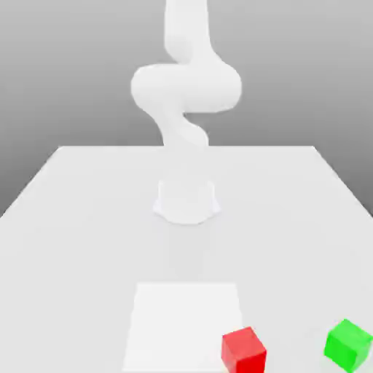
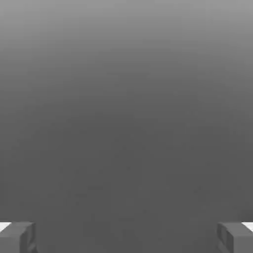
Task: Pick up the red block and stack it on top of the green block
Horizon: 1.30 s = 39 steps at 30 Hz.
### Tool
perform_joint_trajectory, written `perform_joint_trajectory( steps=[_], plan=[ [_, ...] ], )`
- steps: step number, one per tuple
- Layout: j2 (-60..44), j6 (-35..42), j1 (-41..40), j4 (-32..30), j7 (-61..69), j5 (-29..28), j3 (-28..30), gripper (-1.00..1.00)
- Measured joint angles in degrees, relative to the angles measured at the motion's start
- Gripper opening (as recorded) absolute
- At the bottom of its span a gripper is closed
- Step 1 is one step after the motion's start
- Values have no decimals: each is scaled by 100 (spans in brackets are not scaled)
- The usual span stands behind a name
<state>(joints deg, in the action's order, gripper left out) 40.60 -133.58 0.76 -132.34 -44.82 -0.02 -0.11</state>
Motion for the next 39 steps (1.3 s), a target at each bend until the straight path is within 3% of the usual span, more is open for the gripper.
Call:
perform_joint_trajectory(
  steps=[25,30,31,39],
  plan=[
    [-5230,-1795,602,-559,935,-130,-271,0],
    [-6268,-2544,658,-458,895,-251,-231,0],
    [-6412,-2663,671,-436,885,-264,-216,-100],
    [-6279,-2550,662,-459,896,-249,-229,-100]
  ],
)
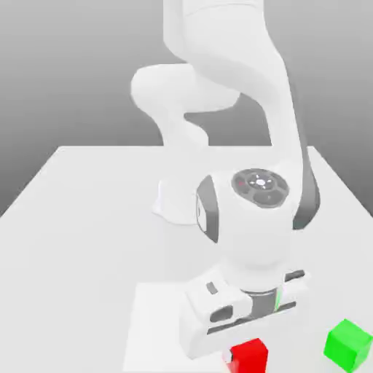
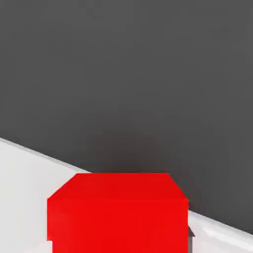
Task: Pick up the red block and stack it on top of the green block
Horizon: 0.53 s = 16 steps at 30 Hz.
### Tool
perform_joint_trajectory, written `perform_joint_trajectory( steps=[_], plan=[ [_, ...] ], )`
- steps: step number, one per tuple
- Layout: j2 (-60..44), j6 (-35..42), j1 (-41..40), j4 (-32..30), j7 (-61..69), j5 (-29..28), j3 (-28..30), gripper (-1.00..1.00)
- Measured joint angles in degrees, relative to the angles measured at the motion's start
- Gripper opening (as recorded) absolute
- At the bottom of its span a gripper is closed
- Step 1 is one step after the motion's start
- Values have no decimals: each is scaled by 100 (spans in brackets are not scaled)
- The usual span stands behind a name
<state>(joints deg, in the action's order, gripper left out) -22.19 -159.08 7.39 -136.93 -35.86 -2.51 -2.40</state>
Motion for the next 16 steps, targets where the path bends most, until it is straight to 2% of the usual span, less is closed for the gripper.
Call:
perform_joint_trajectory(
  steps=[4,8,12,13,16],
  plan=[
    [704,638,20,-70,110,63,-115,-100],
    [820,1127,545,278,536,-142,-704,-100],
    [205,849,991,585,625,-532,-889,-100],
    [43,711,1045,607,590,-603,-852,100],
    [43,711,1045,607,590,-602,-852,100]
  ],
)
